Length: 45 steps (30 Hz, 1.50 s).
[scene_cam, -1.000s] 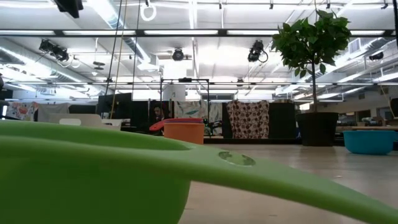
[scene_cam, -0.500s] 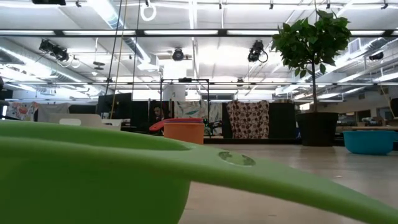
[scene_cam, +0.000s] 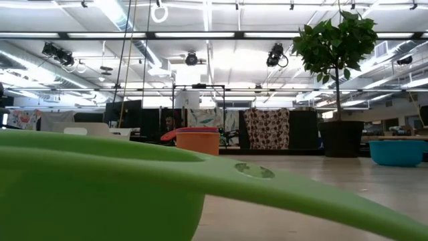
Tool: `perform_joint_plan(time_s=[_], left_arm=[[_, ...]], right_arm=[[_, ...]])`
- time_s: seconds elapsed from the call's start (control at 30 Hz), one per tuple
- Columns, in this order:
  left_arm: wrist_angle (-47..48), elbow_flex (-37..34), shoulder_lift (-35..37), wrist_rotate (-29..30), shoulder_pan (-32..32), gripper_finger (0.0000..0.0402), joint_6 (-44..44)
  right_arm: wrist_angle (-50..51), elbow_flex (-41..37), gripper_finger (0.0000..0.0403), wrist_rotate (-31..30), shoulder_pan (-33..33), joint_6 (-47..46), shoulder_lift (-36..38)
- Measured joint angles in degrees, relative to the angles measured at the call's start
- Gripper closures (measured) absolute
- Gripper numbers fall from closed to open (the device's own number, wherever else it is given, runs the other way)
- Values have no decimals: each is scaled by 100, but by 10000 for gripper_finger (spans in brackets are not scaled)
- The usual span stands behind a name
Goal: Nest measuring cups in basket
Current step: Stack the light blue measuring cup on top of the red measuring cup
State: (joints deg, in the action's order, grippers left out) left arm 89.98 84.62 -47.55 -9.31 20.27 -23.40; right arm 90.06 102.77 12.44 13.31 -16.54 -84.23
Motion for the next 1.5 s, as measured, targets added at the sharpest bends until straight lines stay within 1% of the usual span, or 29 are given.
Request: perform_joint_plan(time_s=[0.17, 0.3, 0.53, 0.7, 0.93, 1.03, 1.13, 1.2, 1.27, 1.4, 1.5], left_arm=[[2, 0, 92, 1, 0, 320, 4], [2, 0, 147, 5, 0, 320, 6], [2, 0, 153, 12, 0, 320, 7], [2, 0, 153, 18, 0, 320, 5], [3, 0, 153, 20, 0, 320, 0], [2, 0, 153, 20, 2, 320, -89], [4, 0, 151, 21, 1, 320, -187], [2, 0, 151, 20, 2, 320, -190], [4, 0, 147, 20, 0, 320, -204], [-8, 0, 146, 23, 0, 320, -382], [-14, 0, 144, 21, 0, 320, -455]], right_arm=[[-2, -376, 395, -34, 71, 13, -2], [-7, -609, 396, -321, 87, -24, -3], [-20, -1301, 391, -364, 76, -42, -2], [-1, -1933, 367, -359, 34, -27, -4], [-105, -2680, 308, -569, -1, 528, -4], [-456, -2990, 283, -689, -79, 632, -4], [-963, -3299, 264, -685, -208, 580, -4], [-1238, -3497, 257, -674, -306, 472, -6], [-1271, -3701, 254, -647, -396, 448, -6], [-1454, -4156, 258, -448, -549, 409, -6], [-1838, -4544, 264, -379, -632, 409, -4]])
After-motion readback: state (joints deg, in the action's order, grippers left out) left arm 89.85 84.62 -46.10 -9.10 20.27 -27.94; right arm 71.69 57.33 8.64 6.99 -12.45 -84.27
